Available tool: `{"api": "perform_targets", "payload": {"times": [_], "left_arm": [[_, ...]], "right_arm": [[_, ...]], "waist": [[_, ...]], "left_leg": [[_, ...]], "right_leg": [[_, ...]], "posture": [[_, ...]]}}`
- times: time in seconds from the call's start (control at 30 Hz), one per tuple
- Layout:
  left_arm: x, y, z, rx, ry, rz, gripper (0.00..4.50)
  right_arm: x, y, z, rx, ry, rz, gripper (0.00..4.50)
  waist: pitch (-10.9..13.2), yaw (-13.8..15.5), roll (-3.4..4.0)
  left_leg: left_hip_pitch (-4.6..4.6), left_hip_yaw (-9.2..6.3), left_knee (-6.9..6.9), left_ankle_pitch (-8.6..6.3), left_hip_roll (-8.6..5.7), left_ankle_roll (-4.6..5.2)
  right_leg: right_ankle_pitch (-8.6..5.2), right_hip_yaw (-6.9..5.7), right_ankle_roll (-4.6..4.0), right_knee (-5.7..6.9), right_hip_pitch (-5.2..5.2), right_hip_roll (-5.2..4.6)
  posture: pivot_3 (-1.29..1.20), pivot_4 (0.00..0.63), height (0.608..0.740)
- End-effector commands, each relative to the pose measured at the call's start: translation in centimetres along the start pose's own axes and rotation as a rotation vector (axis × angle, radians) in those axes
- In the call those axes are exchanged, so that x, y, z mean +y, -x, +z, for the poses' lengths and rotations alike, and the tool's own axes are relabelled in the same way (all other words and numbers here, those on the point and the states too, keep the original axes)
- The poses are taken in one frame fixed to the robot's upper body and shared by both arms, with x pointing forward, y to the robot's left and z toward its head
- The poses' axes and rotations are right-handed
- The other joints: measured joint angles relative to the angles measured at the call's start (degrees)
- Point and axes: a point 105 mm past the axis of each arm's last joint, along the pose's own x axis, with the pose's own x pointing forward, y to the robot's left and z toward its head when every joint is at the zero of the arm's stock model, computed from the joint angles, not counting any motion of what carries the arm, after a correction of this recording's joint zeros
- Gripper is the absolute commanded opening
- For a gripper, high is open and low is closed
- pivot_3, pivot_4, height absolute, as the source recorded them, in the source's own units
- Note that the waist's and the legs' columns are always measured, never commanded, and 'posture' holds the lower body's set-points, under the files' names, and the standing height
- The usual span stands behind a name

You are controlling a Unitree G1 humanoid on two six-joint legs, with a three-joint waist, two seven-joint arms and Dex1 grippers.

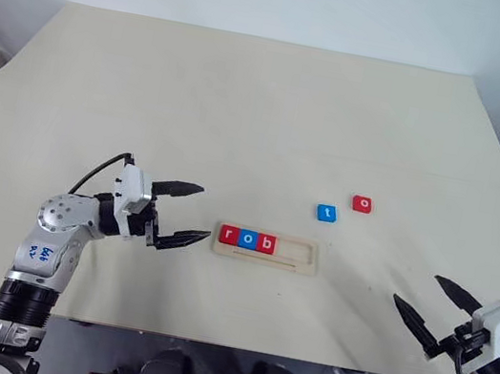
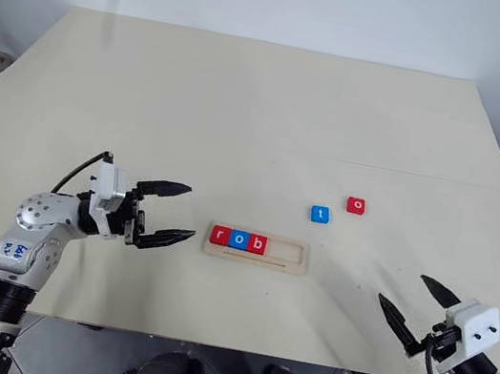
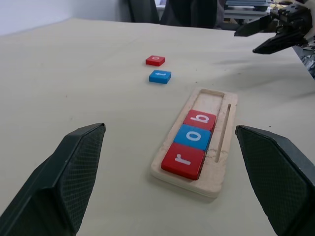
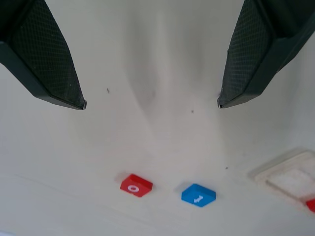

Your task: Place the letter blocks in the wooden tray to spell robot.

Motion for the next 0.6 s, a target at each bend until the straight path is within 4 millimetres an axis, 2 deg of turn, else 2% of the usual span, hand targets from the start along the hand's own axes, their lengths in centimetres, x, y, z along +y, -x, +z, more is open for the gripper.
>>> {"api": "perform_targets", "payload": {"times": [0.03, 0.17, 0.37, 0.5, 0.6], "left_arm": [[-0.1, -0.2, 0.8, -0.018, -0.048, -0.008, 4.50], [-0.5, -0.3, 0.7, -0.022, -0.058, -0.011, 4.50], [-0.7, -0.7, 0.9, -0.035, -0.068, 0.006, 4.50], [-0.9, -0.8, 0.9, -0.037, -0.071, 0.013, 4.50], [-0.9, -0.5, 0.9, -0.035, -0.075, 0.030, 4.50]], "right_arm": [[-0.4, -1.8, 2.3, -0.057, -0.023, 0.001, 4.48], [-1.1, -7.0, 3.1, 0.088, -0.081, 0.013, 4.48], [-2.5, -11.4, 4.1, 0.204, -0.110, -0.079, 4.48], [-1.7, -13.1, 4.8, 0.244, -0.104, -0.061, 4.48], [-1.0, -13.3, 5.9, 0.234, -0.091, -0.027, 4.48]], "waist": [[0.00, -0.05, 0.01], [0.00, -0.90, 0.02], [0.00, -0.35, 0.01], [0.00, -0.58, 0.01], [0.00, -0.61, 0.01]], "left_leg": [[0.00, -0.02, 0.00, 0.00, 0.00, 0.00], [0.01, -0.05, 0.04, 0.00, 0.00, 0.00], [-0.14, -0.09, 0.04, 0.02, -0.01, -0.02], [-0.18, -0.06, 0.04, 0.01, -0.03, -0.02], [-0.18, -0.05, 0.03, 0.01, 0.00, -0.02]], "right_leg": [[0.00, 0.01, 0.00, 0.01, -0.01, 0.00], [0.01, 0.13, -0.02, 0.09, -0.06, -0.04], [-0.02, -0.05, -0.07, 0.10, -0.12, -0.05], [0.00, -0.06, -0.03, 0.05, -0.13, -0.06], [0.00, -0.09, -0.03, 0.06, -0.13, -0.04]], "posture": [[0.00, 0.150, 0.740], [0.00, 0.150, 0.740], [0.00, 0.150, 0.740], [0.00, 0.150, 0.740], [0.00, 0.150, 0.740]]}}
